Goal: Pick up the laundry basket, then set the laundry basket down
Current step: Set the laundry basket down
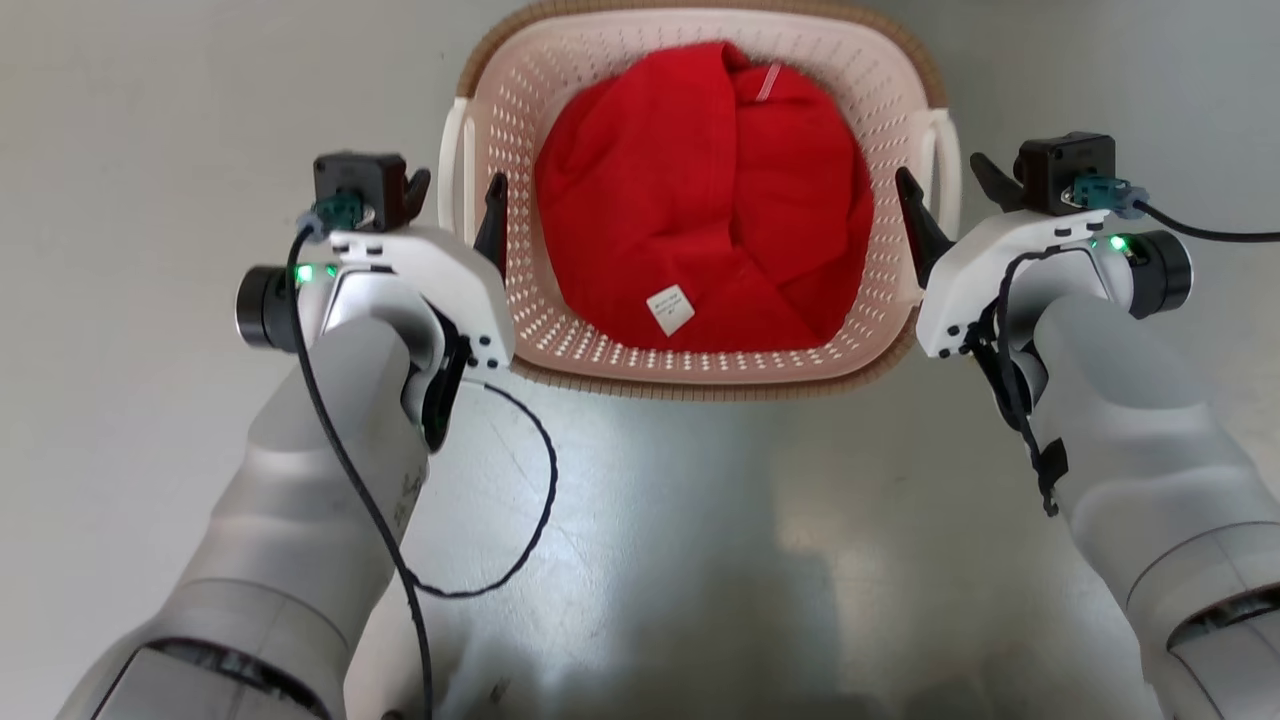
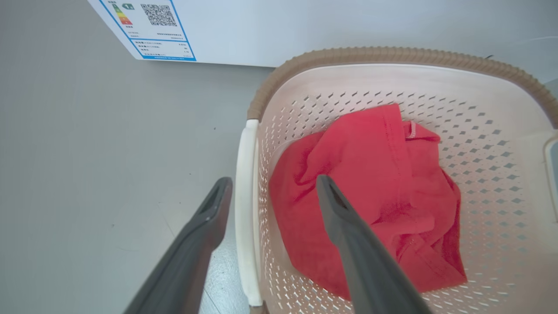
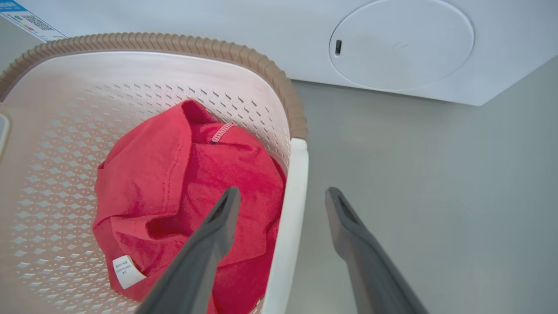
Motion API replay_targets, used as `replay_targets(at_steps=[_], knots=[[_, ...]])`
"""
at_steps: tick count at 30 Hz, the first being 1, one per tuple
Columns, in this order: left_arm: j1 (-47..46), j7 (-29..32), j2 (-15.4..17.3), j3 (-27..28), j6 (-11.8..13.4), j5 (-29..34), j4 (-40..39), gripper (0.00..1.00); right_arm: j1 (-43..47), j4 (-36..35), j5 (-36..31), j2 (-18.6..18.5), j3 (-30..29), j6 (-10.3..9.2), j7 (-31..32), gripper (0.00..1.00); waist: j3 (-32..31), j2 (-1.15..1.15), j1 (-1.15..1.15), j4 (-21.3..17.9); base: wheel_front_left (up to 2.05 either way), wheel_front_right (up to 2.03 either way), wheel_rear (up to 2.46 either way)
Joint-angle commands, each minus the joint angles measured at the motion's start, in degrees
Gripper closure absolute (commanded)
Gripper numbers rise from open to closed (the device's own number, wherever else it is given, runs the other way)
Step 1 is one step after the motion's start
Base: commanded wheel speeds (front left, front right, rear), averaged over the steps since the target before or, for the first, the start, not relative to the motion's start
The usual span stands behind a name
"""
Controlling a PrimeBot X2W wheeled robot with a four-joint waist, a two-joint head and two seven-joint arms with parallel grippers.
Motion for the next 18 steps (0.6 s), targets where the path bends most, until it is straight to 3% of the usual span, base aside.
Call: replay_targets(at_steps=[1, 8, 18], knots=[[2.6, -0.3, 2.3, 1.6, 0.1, 0.6, -1.2, 0.0, 3.9, -0.7, 0.8, 1.7, 1.1, 0.36, -1.1, 0.0, -2.2, 0.0, 0.0, -0.6, 0.0, 0.0, 0.0], [7.9, -0.3, 3.6, 5.0, -0.4, 2.9, -6.6, 0.0, 6.8, -2.0, 4.9, 1.7, 2.6, 0.36, -2.4, 0.0, -8.9, 0.0, 0.0, -1.4, 0.0, 0.0, 0.0], [19.1, -0.3, 4.2, 15.1, -2.6, 5.1, -17.2, 0.0, 13.9, -9.6, 13.5, 1.7, 5.8, 0.36, -3.3, 0.0, -19.3, 0.0, 0.0, -2.6, 0.0, 0.0, 0.0]])
